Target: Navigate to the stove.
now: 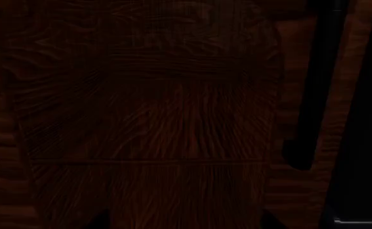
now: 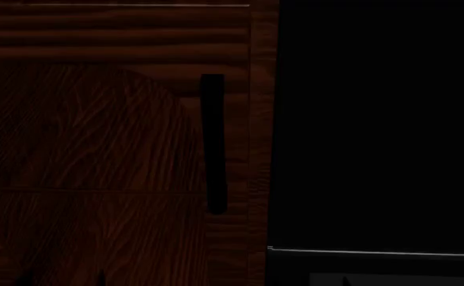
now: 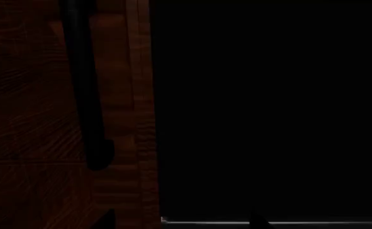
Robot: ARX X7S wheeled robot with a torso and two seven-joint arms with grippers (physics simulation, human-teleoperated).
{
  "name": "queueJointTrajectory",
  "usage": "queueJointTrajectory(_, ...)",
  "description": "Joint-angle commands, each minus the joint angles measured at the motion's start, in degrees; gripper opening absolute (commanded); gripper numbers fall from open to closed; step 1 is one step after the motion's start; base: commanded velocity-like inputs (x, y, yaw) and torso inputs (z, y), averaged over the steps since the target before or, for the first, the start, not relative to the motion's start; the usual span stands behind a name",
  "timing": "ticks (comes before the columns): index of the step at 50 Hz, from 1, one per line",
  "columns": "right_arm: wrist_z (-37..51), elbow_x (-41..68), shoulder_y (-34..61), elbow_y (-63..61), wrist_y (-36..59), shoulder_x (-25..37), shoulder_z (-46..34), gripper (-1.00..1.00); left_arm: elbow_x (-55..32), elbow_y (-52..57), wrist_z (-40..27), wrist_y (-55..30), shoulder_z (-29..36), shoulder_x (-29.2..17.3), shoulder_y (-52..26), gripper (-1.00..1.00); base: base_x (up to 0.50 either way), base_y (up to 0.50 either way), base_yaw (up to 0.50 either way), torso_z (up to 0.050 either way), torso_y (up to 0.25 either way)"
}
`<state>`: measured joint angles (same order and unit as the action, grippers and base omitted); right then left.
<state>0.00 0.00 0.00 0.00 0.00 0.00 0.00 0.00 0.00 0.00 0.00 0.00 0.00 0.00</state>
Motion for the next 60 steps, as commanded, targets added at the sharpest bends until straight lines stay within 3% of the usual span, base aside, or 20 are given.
queueJointTrajectory(1, 3.78, 3.15, 0.50, 1.18, -0.90, 3.12, -3.85, 1.00, -1.26, -1.17, -1.48, 0.81, 1.50, -1.25, -0.41, 1.00, 0.00, 0.00, 0.00, 0.000, 0.000)
queueJointTrajectory(18, 5.20, 4.39, 0.08, -0.05, -0.51, 4.58, -5.47, 1.00, -2.83, 0.04, -6.11, -0.07, 3.45, -3.14, -0.33, 1.00, 0.00, 0.00, 0.00, 0.000, 0.000)
queueJointTrajectory(60, 11.11, 3.16, 0.89, 0.71, -0.69, 6.71, -8.51, 1.00, -6.65, -0.12, -8.33, -0.09, 6.72, -6.11, -0.63, 1.00, 0.00, 0.00, 0.00, 0.000, 0.000)
